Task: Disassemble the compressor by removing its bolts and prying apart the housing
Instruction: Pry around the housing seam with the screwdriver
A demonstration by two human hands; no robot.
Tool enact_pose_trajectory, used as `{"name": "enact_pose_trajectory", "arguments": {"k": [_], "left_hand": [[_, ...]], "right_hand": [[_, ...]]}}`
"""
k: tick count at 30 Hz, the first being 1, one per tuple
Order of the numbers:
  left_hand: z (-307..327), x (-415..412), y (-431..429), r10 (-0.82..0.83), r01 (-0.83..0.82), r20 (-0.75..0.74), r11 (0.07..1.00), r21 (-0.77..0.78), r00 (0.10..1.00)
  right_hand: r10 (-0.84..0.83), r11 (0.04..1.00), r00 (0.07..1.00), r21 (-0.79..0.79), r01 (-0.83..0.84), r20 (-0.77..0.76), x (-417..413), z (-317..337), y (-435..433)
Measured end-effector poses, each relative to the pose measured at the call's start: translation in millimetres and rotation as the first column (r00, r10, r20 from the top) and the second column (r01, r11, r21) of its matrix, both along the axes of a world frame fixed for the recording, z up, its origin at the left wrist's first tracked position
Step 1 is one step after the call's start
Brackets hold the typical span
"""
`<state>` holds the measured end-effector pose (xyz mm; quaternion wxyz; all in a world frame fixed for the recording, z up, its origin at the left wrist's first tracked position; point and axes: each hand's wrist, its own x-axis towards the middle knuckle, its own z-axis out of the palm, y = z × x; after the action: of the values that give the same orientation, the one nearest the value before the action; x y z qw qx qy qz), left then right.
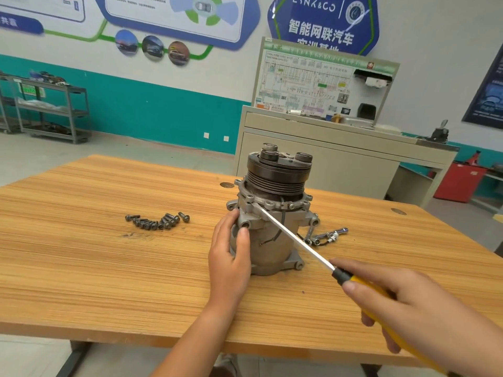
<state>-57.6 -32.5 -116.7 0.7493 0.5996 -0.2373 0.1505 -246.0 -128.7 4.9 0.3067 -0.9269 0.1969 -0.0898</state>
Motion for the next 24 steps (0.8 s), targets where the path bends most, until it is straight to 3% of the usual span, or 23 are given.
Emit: {"name": "enact_pose_trajectory", "arguments": {"k": [3,6,14,20,24], "left_hand": [[0,0,-1,-0.008,0.008,0.002,1.0,0.002,1.0],[-1,0,-1,-0.014,0.014,-0.012,1.0,-0.001,1.0],[0,-3,1,-0.019,0.019,0.004,1.0,0.01,1.0],[0,-3,3,-0.052,0.052,-0.012,0.999,0.003,0.999],[0,-3,2,-0.044,0.044,-0.013,0.999,0.001,0.999]], "right_hand": [[0.037,0.999,0.998,-0.008,-0.038,-0.056,4,20,-10],[0.059,0.998,0.998,0.025,-0.059,-0.004,7,12,-13],[-0.083,0.995,0.983,0.073,0.072,0.161,22,-87,28],[-0.062,0.998,0.993,0.019,0.06,0.102,9,-25,1],[-0.047,0.999,0.985,0.018,0.045,0.167,12,-36,5]]}}
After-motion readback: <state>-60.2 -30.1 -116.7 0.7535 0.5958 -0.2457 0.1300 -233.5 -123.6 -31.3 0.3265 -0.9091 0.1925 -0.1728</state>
